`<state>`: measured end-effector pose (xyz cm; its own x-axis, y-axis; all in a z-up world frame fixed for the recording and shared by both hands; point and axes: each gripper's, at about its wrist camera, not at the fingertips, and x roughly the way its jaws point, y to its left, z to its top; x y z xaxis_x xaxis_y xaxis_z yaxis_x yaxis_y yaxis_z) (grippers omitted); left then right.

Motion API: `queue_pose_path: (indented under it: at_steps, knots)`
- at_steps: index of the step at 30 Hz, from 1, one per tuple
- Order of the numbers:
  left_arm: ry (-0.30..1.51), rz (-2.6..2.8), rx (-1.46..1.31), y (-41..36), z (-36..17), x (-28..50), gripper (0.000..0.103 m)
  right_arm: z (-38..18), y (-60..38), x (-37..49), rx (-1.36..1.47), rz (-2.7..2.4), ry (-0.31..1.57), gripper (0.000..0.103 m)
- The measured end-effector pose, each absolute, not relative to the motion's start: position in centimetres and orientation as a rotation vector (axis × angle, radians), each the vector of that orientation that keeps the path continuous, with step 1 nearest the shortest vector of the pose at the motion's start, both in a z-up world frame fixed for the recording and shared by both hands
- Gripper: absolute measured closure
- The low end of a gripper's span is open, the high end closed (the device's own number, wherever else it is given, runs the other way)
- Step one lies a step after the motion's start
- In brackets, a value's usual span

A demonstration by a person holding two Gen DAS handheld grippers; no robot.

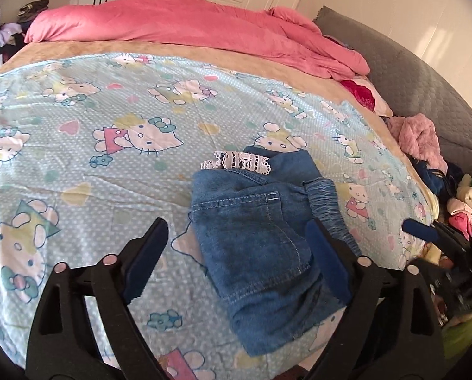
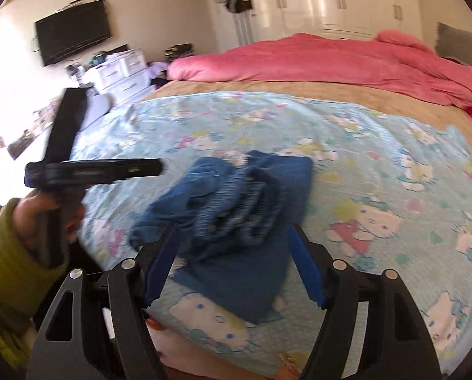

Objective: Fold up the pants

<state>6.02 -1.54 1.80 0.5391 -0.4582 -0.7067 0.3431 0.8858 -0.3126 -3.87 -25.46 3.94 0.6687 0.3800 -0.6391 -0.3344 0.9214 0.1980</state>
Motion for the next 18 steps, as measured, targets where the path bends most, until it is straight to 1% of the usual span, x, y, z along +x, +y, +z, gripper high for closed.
queue_pose_path:
  at_steps: [2,3,4,5,13,18]
  knots:
    - [0.875,-0.472,-0.144,-1.4,2.0,5.6,0.011,3.4,-25.5,-3.8,0.071,0.372,0.743,0.034]
    - [0.872,-0.466,-0.147,-1.3,2.0,5.5,0.009,3.2,-25.5,-3.8,0.078,0.359,0.746,0.029]
    - [0.873,-0.465,-0.148,-1.3,2.0,5.4,0.009,3.3,-26.2,-3.7,0.085,0.345,0.749,0.015]
    - [0.875,-0.466,-0.149,-1.2,1.9,5.3,0.009,3.2,-26.5,-3.6,0.094,0.323,0.75,0.013]
    - [0.916,-0.457,-0.163,-1.3,0.3,5.5,0.009,1.9,-28.6,-1.2,0.175,0.235,0.793,0.013]
    - [0.942,-0.454,-0.158,-1.7,-0.8,5.9,0.009,0.7,-29.1,1.0,0.212,0.22,0.86,0.013]
